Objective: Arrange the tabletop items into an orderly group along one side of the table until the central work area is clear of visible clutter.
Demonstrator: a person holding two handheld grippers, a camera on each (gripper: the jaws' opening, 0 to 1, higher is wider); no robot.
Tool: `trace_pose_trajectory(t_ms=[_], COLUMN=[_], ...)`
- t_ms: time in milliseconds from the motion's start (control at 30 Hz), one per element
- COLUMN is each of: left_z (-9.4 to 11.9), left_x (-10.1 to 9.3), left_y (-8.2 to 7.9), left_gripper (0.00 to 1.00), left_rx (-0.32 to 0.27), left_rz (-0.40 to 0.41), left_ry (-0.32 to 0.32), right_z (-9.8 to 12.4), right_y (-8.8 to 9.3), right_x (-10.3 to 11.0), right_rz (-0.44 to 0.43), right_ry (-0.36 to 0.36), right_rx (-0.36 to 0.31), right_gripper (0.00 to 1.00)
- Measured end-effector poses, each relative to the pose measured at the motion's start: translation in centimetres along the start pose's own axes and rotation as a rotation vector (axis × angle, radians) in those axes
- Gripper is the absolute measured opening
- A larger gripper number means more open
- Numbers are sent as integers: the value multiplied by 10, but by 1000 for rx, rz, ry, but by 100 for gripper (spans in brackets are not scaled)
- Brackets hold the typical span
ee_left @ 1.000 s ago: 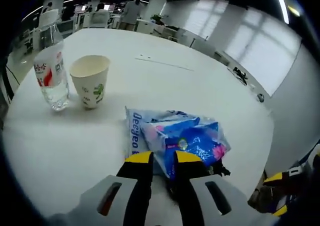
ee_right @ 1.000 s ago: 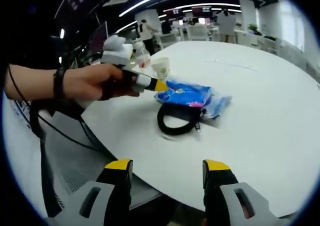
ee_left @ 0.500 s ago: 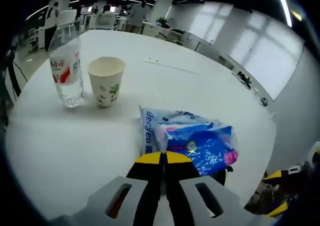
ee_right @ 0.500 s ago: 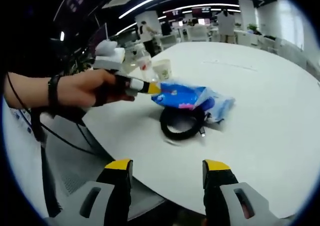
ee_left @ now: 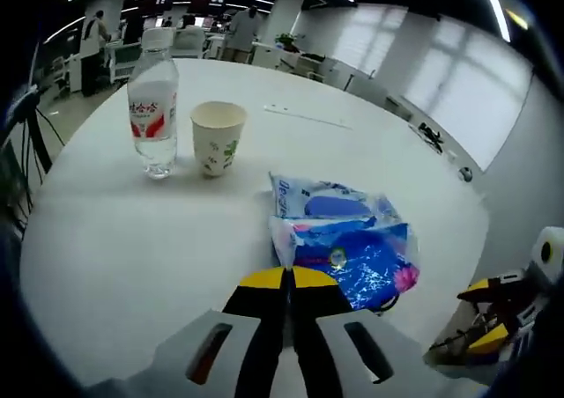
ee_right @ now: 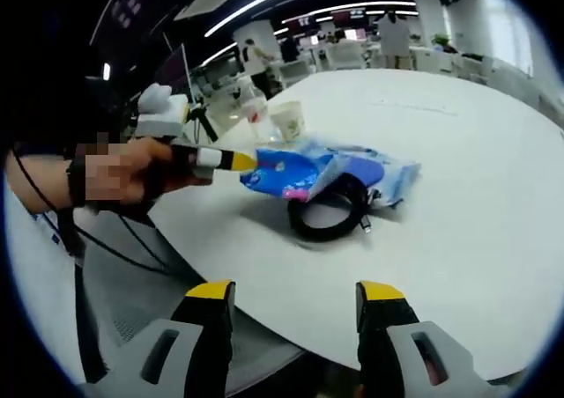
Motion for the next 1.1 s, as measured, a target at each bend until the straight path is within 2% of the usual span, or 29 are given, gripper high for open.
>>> trace_pose_trajectory(t_ms=[300, 467, 667, 867, 1100], left_z=[19, 30, 43, 57, 70], left_x=[3, -5, -12, -23, -34], left_y=[11, 18, 28, 37, 39], left_gripper=[0, 0, 0, 0, 0], left_rx=[-9, -12, -11, -1, -6], left_rz=[-3, -23, -54, -50, -74], left_ry=[-6, 2, 12, 45, 74], right_z=[-10, -17, -24, -31, -37], right_y=[-3, -6, -9, -7, -3], right_x=[2, 7, 13, 17, 23], right_rz=[-39, -63, -139, -201, -264], right_ry=[-15, -32, -67, -87, -98], right_rx=[-24, -36, -70, -71, -71], right_gripper=[54, 53, 53, 50, 43])
Point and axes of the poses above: the point that each gripper's makers call its tool centre point, and the gripper's own axes: z roughly backward along the fingers, x roughly to its left, y roughly out of its underside, the point moved 10 cm from there along z, roughly backward along the fingers, and after that the axes turned 1 degree about -x, right-handed, at the moved point
